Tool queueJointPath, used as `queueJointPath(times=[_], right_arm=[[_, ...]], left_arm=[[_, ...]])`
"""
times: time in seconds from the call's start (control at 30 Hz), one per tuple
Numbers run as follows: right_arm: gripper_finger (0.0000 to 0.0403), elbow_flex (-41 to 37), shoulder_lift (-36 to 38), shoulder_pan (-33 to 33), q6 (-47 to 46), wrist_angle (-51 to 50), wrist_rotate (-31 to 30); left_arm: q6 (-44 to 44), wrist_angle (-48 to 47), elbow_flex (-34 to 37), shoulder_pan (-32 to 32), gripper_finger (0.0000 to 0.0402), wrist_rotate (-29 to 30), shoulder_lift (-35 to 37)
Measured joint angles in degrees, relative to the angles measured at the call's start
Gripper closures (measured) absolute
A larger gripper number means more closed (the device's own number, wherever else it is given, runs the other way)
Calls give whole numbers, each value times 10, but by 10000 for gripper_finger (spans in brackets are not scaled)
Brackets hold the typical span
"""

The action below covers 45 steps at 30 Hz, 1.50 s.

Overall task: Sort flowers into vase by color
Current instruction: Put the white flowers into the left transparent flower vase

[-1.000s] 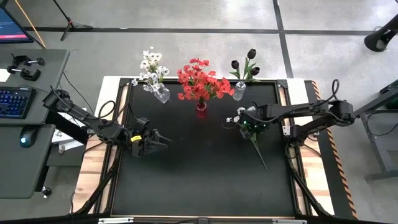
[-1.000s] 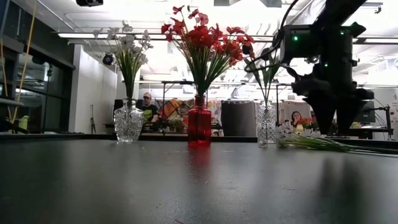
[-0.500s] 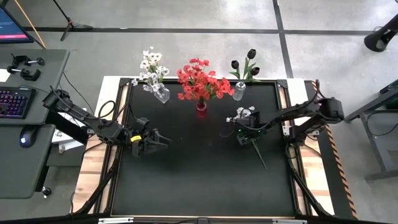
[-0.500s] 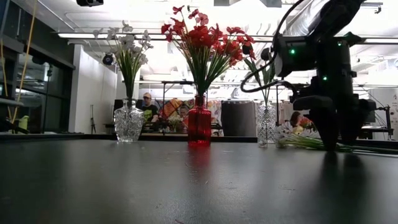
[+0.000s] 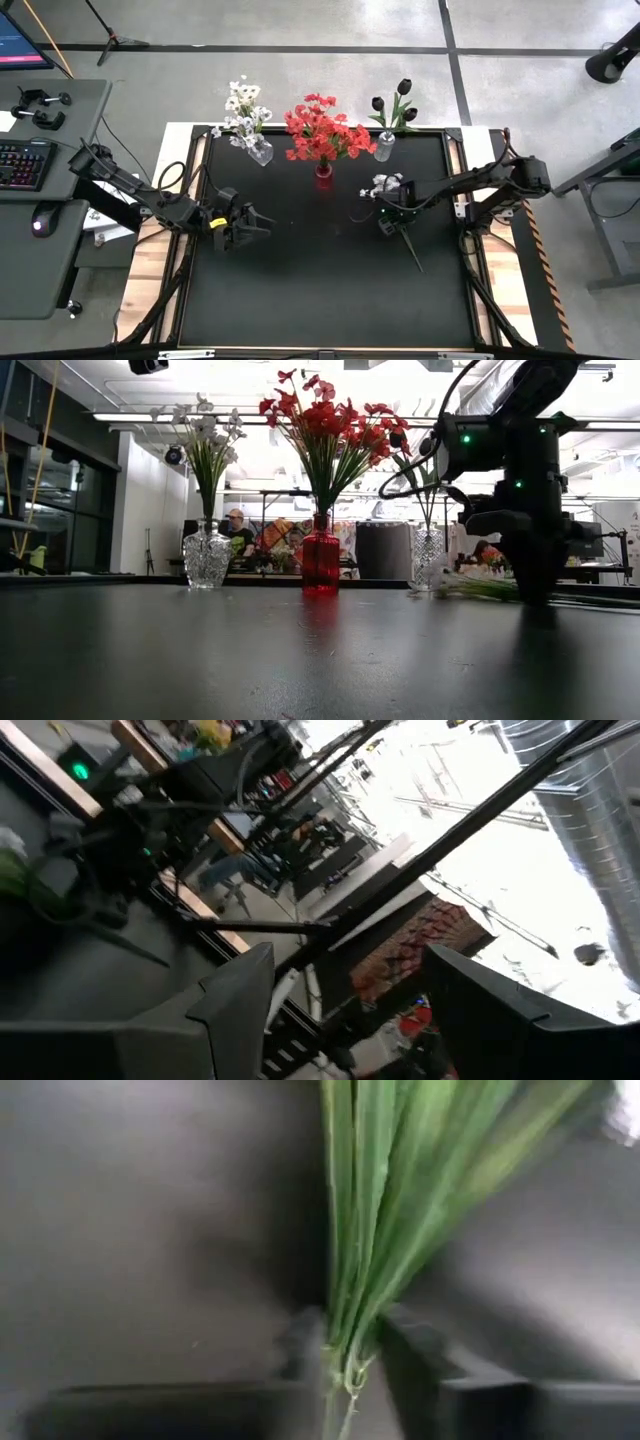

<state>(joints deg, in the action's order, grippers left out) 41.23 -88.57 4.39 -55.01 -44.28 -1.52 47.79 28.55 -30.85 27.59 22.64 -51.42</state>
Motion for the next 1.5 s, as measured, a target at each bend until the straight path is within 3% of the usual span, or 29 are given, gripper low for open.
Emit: queueJointPath(times=[0.1,0.3,0.47,0.57,0.67,0.8,0.9,1.13,1.3,1.5], right_arm=[[379,1,2,-18,21,4,-4],[396,11,57,-81,19,-39,-6],[399,18,142,-155,-32,7,18],[400,19,178,-207,-29,136,25],[400,19,186,-248,14,338,8],[401,21,176,-265,97,607,-94],[402,27,165,-247,173,713,-142],[402,115,124,-207,277,697,-109],[402,194,67,-201,333,675,-86],[403,264,16,-201,374,630,-65]], left_arm=[[-30,-3,0,0,161,14,0],[-53,-103,0,11,161,61,-15],[-14,-148,0,29,161,67,-85],[-21,-102,0,40,161,90,-145],[-52,-20,0,43,161,111,-195],[-127,110,-2,31,161,123,-233],[-194,138,-30,17,161,118,-240],[-316,84,-135,-23,161,53,-238],[-318,25,-179,-47,161,18,-238],[-282,12,-184,-57,161,13,-238]])
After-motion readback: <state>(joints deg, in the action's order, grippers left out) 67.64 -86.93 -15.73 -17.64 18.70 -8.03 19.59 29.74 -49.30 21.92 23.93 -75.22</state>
